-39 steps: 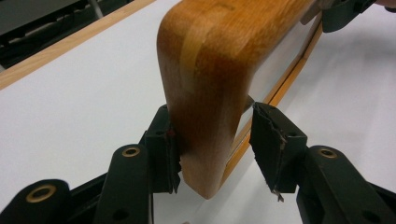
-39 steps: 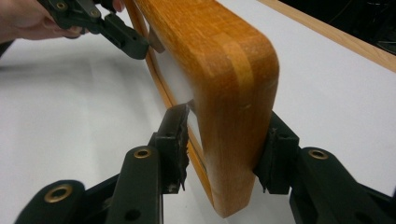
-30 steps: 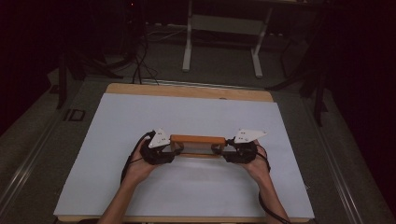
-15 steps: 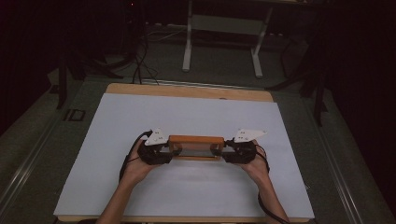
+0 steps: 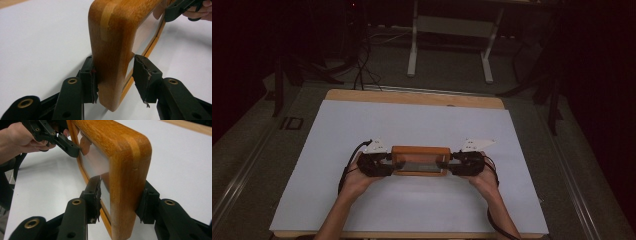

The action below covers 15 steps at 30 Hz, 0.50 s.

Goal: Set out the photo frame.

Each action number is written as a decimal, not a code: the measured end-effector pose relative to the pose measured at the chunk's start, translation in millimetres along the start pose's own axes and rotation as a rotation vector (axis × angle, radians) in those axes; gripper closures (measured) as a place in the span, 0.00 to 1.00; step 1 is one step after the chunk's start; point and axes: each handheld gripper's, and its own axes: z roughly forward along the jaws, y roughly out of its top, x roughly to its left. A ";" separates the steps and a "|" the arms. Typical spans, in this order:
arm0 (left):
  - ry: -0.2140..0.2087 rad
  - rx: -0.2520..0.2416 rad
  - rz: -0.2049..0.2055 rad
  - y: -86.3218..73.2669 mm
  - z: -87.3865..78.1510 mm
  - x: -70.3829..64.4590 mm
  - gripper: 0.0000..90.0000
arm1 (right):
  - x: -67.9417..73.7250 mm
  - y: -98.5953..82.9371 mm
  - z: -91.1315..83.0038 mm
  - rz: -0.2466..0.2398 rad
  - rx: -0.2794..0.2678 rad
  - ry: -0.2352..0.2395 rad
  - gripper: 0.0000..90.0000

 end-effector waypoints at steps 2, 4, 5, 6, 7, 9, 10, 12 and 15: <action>-0.011 0.001 -0.015 -1.1 0.3 1.5 0.63 | -0.8 -1.0 1.1 0.014 0.005 0.007 0.66; -0.020 0.005 -0.027 -2.2 0.9 3.1 0.63 | -1.7 -2.3 2.1 0.031 0.008 0.015 0.66; -0.026 0.009 -0.030 -2.7 1.1 4.0 0.63 | -2.1 -2.8 2.6 0.041 0.009 0.019 0.66; -0.031 0.012 -0.036 -3.1 1.5 4.7 0.63 | -2.4 -3.2 3.0 0.047 0.011 0.022 0.66; -0.033 0.015 -0.041 -3.4 1.8 5.3 0.63 | -2.7 -3.6 3.5 0.051 0.012 0.023 0.66; -0.038 0.017 -0.053 -4.0 2.3 6.1 0.63 | -3.4 -4.3 4.3 0.063 0.017 0.027 0.66; -0.043 0.018 -0.060 -4.4 2.4 6.8 0.63 | -3.7 -4.6 4.6 0.067 0.018 0.028 0.66; -0.057 0.013 -0.081 -5.7 2.8 8.7 0.63 | -5.2 -5.7 5.1 0.084 0.014 0.038 0.66; -0.071 0.016 -0.106 -7.5 3.9 11.1 0.63 | -7.6 -6.9 5.7 0.111 0.005 0.052 0.67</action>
